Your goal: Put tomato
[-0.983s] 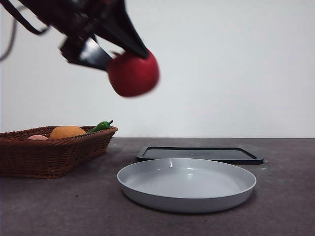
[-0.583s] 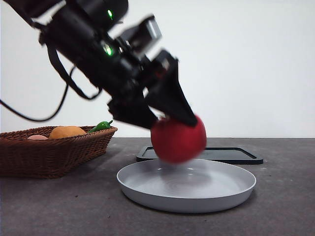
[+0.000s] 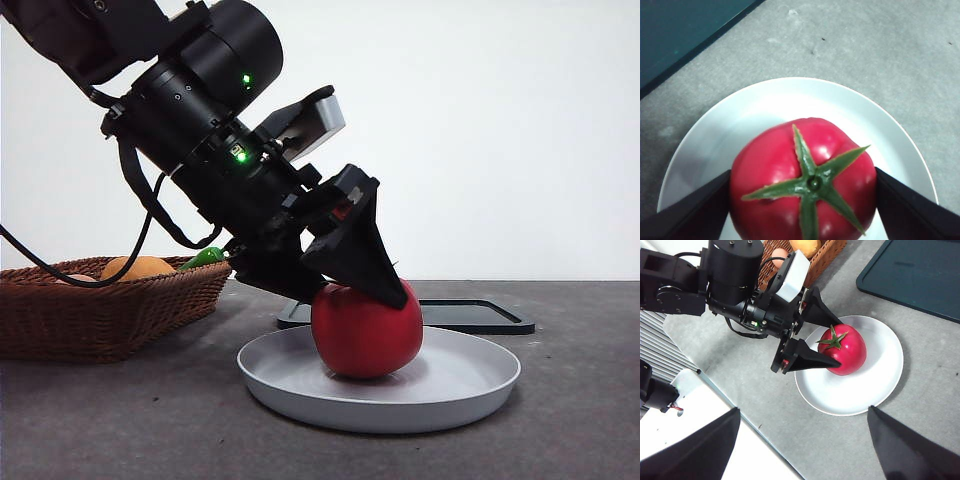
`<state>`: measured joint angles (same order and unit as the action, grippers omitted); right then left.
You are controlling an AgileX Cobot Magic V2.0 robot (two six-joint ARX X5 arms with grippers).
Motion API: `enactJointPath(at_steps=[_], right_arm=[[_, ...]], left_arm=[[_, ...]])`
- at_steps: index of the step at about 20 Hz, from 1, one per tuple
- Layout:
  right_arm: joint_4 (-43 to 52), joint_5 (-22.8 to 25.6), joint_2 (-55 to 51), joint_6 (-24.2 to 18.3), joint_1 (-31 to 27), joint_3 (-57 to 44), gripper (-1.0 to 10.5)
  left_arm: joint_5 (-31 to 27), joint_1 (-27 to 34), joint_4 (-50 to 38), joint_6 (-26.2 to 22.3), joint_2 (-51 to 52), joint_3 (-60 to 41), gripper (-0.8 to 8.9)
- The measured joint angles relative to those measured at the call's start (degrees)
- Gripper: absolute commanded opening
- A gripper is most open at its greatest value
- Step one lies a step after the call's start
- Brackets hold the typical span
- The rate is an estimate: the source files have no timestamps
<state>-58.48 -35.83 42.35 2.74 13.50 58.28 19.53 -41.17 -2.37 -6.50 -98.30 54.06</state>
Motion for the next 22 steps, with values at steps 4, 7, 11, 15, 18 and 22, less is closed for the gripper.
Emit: enactJointPath(at_steps=[4, 7, 11, 15, 18, 22], right_arm=[[0.0, 0.0, 0.0, 0.0, 0.0, 0.0, 4.1], [0.0, 0.0, 0.0, 0.0, 0.0, 0.0, 4.1], [0.0, 0.0, 0.0, 0.0, 0.0, 0.0, 4.1], [0.0, 0.0, 0.0, 0.0, 0.0, 0.0, 4.1], [0.0, 0.0, 0.0, 0.0, 0.0, 0.0, 4.1], [0.0, 0.5, 0.0, 0.0, 0.0, 0.0, 4.1]], left_arm=[[-0.1, 0.0, 0.1, 1.4, 0.0, 0.0, 4.8], [-0.1, 0.0, 0.4, 2.8, 0.0, 0.0, 5.49], [-0.1, 0.0, 0.5, 3.1, 0.5, 0.0, 5.67], [-0.1, 0.0, 0.7, 3.3, 3.5, 0.0, 5.65], [-0.1, 0.0, 1.8, 3.7, 7.6, 0.0, 5.63], [-0.1, 1.0, 5.4, 5.0, 16.0, 0.0, 5.62]])
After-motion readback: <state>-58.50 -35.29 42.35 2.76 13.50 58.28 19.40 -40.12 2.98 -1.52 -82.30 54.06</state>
